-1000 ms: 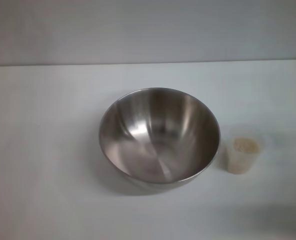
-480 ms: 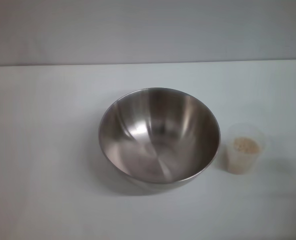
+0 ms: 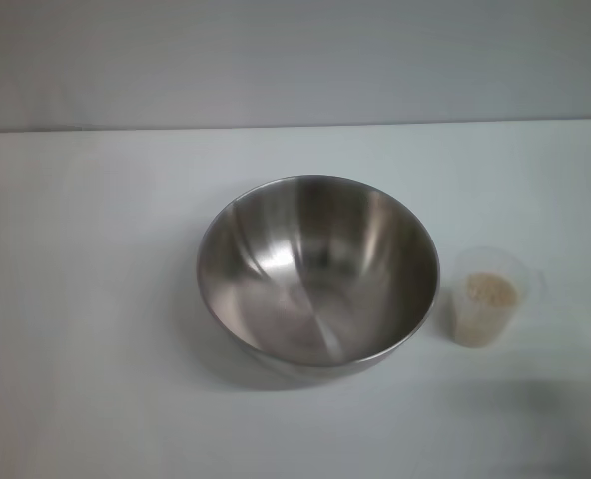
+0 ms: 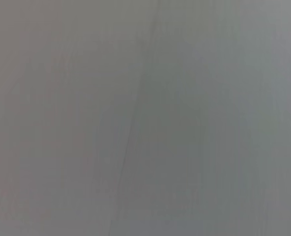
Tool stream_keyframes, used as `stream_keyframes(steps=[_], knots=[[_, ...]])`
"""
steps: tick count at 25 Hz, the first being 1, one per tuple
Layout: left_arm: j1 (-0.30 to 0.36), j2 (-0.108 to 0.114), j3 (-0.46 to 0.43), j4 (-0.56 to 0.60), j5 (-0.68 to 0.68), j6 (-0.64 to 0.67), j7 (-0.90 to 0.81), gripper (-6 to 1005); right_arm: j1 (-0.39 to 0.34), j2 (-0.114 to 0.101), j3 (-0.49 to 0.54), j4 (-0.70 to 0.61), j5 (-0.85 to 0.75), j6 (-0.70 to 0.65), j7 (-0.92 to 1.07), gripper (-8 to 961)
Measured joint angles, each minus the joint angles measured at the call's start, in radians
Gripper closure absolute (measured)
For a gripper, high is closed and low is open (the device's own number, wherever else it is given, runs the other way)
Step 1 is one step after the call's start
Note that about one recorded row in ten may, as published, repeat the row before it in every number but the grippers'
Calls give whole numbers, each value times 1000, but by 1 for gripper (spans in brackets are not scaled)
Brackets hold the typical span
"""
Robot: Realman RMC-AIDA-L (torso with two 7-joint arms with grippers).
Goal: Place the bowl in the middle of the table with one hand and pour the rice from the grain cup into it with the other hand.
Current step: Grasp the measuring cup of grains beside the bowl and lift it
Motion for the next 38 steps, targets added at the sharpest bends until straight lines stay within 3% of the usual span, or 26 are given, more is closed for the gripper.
stream_keyframes(steps=[10, 38], knots=[[-9, -8, 6, 0, 0, 5, 43, 700, -22, -2, -67, 13, 1, 208, -18, 423], [-17, -14, 1, -8, 0, 9, 47, 701, 56, -6, -73, 7, -2, 369, -43, 422]])
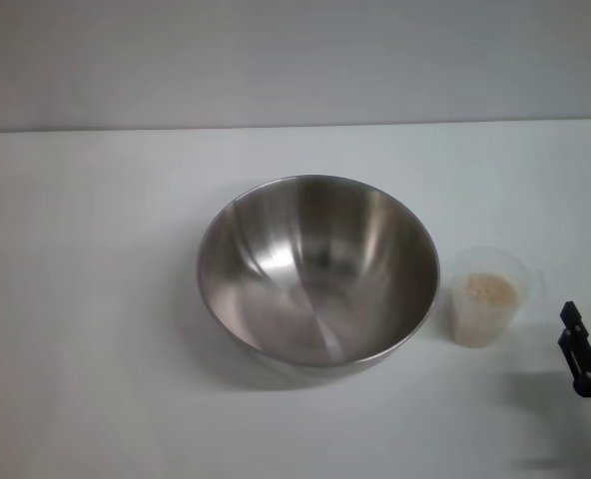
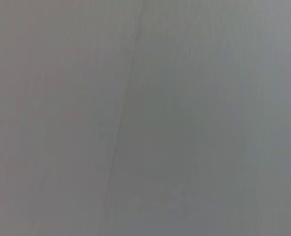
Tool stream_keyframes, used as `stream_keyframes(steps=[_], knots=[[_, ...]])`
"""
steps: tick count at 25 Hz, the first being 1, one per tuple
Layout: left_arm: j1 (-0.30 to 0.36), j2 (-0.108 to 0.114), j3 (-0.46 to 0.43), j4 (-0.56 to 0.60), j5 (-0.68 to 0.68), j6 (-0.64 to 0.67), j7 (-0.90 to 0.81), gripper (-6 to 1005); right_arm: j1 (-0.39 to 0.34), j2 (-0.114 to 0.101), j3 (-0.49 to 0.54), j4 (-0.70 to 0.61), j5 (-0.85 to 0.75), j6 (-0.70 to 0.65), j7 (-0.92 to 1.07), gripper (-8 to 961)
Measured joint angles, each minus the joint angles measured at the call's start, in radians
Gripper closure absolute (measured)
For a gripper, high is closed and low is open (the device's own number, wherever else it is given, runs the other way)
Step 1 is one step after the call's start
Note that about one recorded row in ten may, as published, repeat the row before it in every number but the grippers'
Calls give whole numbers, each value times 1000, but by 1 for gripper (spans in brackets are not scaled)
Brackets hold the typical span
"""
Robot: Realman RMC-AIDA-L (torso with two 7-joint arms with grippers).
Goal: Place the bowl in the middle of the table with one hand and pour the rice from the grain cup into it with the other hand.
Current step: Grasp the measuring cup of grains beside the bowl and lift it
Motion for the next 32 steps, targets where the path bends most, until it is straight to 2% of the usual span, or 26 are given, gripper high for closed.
stream_keyframes(steps=[32], knots=[[3, -5, 4, 8, 0, 29, 0, 703, 80, 0, -12, -37, -1, 90, -3, 426]])
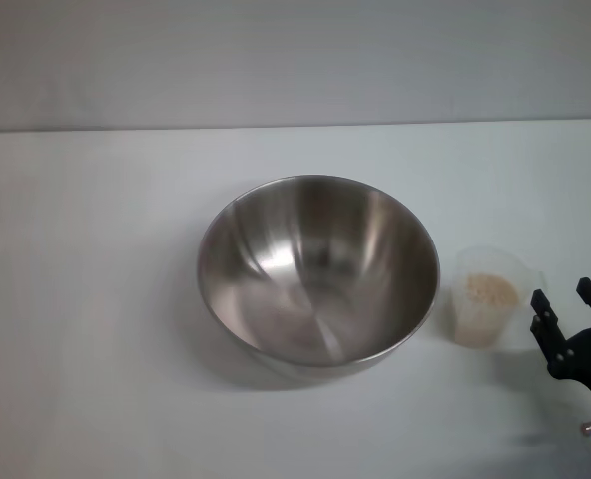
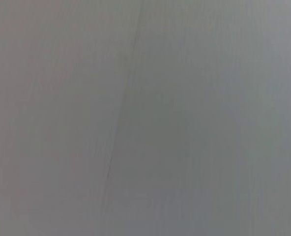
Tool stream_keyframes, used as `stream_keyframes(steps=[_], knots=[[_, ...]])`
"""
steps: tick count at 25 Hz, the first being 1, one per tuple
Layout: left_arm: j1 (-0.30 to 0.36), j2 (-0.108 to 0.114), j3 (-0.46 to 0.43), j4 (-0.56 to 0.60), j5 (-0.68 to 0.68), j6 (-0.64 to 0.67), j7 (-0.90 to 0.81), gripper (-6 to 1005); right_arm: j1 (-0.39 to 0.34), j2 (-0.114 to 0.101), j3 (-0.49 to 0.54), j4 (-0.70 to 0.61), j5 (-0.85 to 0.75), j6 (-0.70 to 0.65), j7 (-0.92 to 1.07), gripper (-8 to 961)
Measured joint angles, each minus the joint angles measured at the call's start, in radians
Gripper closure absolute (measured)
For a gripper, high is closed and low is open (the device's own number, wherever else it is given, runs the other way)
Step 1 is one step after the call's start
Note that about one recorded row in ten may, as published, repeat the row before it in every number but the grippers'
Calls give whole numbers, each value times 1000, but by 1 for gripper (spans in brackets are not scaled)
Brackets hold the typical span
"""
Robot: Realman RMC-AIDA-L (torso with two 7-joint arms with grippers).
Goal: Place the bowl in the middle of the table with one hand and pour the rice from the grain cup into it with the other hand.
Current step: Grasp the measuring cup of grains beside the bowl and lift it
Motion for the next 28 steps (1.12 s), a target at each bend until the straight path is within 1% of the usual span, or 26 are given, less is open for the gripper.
stream_keyframes(steps=[16, 25, 28], knots=[[-2, -3, -4, 1, 0, 3, 0, 704, 47, 0, 5, -18, 4, 33, 0, 430], [-7, -3, -5, 1, 0, 3, 0, 704, 59, 0, 9, -28, 7, 48, 0, 432], [-9, -3, -6, 1, 0, 3, 0, 704, 67, 0, 9, -30, 8, 73, 0, 462]])
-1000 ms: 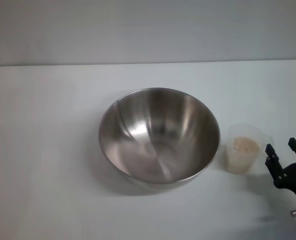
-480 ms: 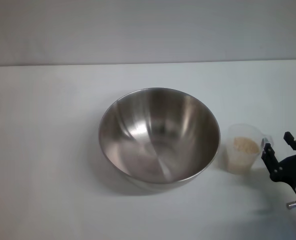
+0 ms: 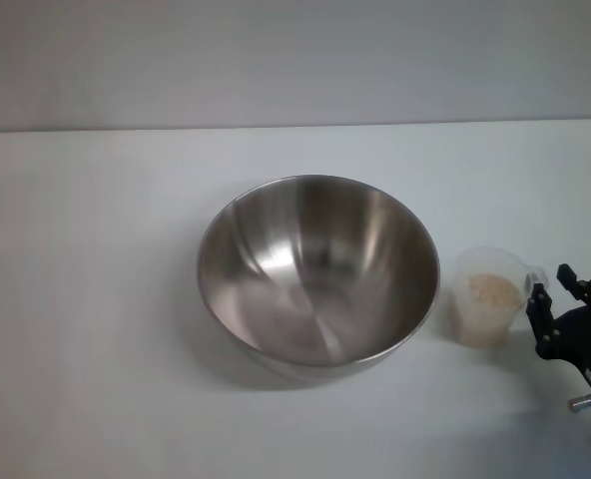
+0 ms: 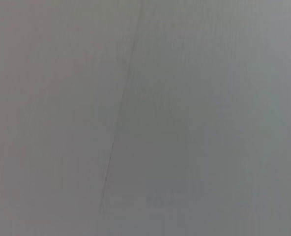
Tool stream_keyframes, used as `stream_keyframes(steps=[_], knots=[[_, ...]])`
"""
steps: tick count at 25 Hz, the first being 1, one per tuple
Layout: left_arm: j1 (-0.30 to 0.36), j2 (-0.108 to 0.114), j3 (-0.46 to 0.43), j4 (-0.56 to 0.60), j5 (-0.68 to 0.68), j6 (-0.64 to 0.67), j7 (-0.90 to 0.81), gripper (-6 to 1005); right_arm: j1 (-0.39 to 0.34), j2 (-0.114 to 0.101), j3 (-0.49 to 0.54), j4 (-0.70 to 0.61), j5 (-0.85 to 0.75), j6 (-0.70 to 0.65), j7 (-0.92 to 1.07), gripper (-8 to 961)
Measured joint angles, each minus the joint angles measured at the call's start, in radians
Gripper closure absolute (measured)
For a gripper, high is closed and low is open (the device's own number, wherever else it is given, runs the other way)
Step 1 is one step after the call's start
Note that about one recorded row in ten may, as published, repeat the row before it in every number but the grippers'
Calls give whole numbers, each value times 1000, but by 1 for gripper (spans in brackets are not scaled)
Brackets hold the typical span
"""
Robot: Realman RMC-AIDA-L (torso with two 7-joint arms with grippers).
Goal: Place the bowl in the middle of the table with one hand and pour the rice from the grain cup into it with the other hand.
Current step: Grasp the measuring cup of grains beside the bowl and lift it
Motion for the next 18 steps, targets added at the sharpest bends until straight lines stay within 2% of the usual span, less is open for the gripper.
stream_keyframes(steps=[2, 8, 18], knots=[[0, 0, 0, 0, 0, 0, 0, 704, 3, 0, 0, -2, 0, 6, 0, 482], [-1, 0, 0, 0, 0, 0, 0, 705, 5, 1, 0, -3, 0, 3, 0, 713], [0, 0, 0, 0, 0, 3, 0, 705, 11, 3, -3, -2, -4, -1, 0, 781]])
